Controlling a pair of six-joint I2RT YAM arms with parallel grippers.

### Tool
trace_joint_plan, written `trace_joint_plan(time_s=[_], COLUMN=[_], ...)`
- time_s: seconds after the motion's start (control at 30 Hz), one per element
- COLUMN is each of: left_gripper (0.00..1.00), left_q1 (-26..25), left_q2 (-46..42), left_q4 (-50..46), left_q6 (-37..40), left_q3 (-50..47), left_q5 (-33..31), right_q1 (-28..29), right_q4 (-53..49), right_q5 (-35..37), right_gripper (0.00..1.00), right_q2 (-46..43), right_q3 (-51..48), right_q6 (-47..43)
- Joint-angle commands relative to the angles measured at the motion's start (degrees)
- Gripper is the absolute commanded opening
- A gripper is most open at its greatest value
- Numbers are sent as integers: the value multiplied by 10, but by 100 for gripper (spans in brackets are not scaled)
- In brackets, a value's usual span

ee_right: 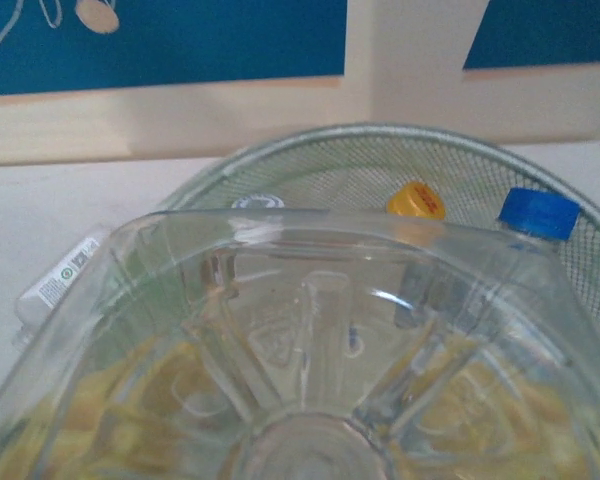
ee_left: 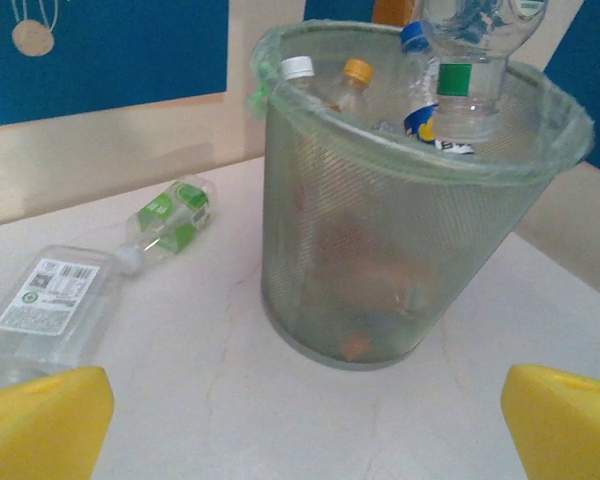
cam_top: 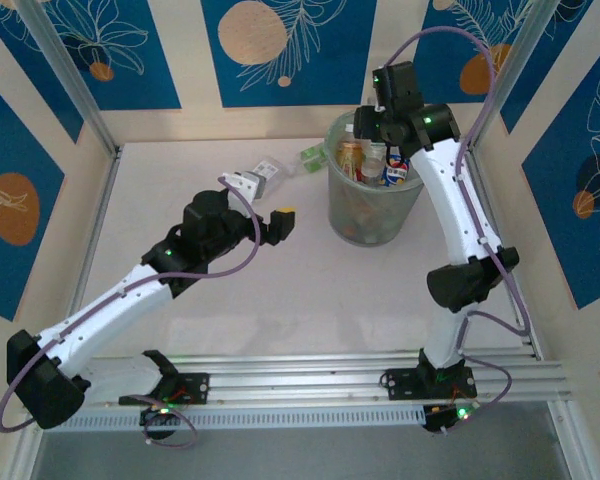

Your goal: Put the plastic bottles in the bin

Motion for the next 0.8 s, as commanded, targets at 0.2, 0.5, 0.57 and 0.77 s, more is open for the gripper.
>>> trace_joint_plan(time_s=[0.2, 0.5, 0.57, 0.77], left_gripper=[100, 100, 100, 99], left_q1=[-4, -4, -4, -4], left_q2=[11, 28, 31, 32], left_q4=[-34, -61, -62, -66], left_q6=[5, 0, -2, -1], left_q3=[15, 31, 32, 35], left_q5=[-26, -43, -41, -43], right_q1=[-32, -40, -43, -48], right_q4=[-89, -126, -133, -146], right_q5=[-109, -113, -114, -89], right_gripper=[51, 53, 54, 69], right_q2=[40, 88, 102, 126], right_q3=[11, 16, 24, 51], right_q6=[40, 34, 33, 28])
